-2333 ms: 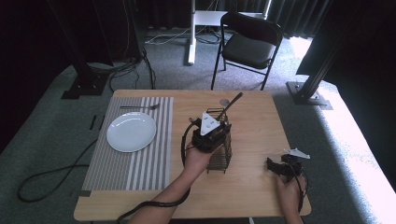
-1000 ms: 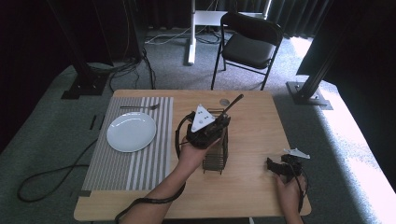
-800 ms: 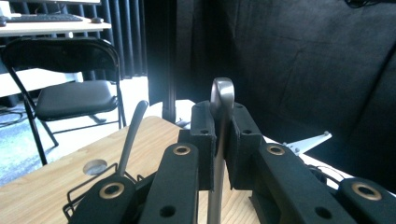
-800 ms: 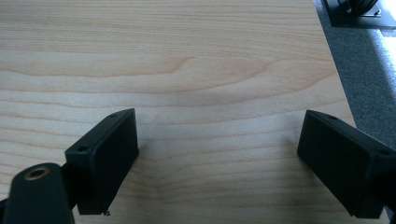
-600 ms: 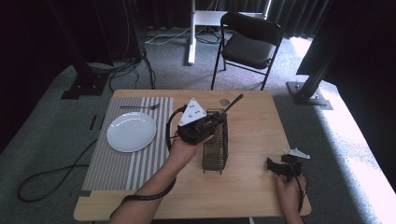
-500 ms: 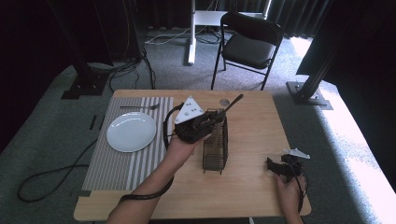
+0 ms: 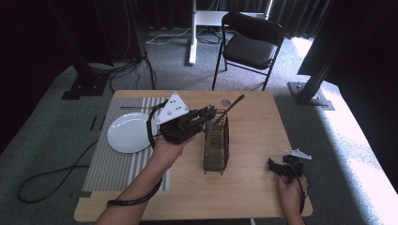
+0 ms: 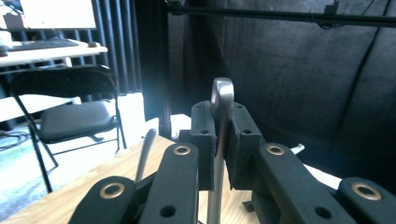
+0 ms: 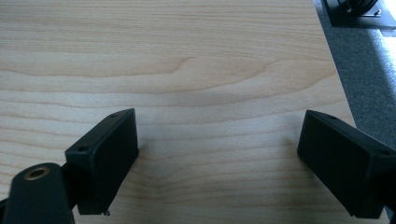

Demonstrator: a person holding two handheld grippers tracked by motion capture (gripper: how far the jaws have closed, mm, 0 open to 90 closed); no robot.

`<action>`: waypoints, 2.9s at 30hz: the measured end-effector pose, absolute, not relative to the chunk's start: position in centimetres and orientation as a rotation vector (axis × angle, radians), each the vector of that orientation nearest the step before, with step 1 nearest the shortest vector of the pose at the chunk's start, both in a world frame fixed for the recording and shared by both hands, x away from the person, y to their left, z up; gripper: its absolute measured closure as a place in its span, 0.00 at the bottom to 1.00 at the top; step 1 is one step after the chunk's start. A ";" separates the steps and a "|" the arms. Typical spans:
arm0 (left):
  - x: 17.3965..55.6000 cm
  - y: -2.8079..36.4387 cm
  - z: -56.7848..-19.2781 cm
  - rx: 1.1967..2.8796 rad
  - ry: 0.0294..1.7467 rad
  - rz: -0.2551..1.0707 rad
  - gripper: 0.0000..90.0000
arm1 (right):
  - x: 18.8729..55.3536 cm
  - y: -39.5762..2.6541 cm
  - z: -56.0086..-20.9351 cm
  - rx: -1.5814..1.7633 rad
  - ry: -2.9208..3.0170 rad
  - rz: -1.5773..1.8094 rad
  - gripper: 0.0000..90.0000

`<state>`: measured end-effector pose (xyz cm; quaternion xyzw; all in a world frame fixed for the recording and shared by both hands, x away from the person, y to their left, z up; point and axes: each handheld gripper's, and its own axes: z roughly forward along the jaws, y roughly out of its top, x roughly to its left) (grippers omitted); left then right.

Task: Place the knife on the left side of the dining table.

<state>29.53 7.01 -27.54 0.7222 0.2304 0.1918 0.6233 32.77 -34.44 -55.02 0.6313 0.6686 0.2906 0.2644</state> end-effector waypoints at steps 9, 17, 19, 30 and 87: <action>28.0 9.3 -27.3 1.653 0.560 0.486 0.93 | 32.8 -34.4 -55.0 1.706 1.808 0.785 0.13; 27.4 12.0 -27.9 1.638 0.633 0.544 0.93 | 32.8 -34.4 -55.0 1.706 1.808 0.785 0.13; 27.5 12.9 -28.2 1.630 0.660 0.553 0.93 | 32.8 -34.4 -55.0 1.706 1.808 0.785 0.13; 28.3 16.8 -31.9 1.606 0.841 0.630 0.93 | 32.8 -34.4 -55.0 1.707 1.808 0.785 0.13; 29.1 21.9 -41.7 1.449 1.261 0.695 0.87 | 32.8 -34.4 -55.0 1.708 1.807 0.785 0.13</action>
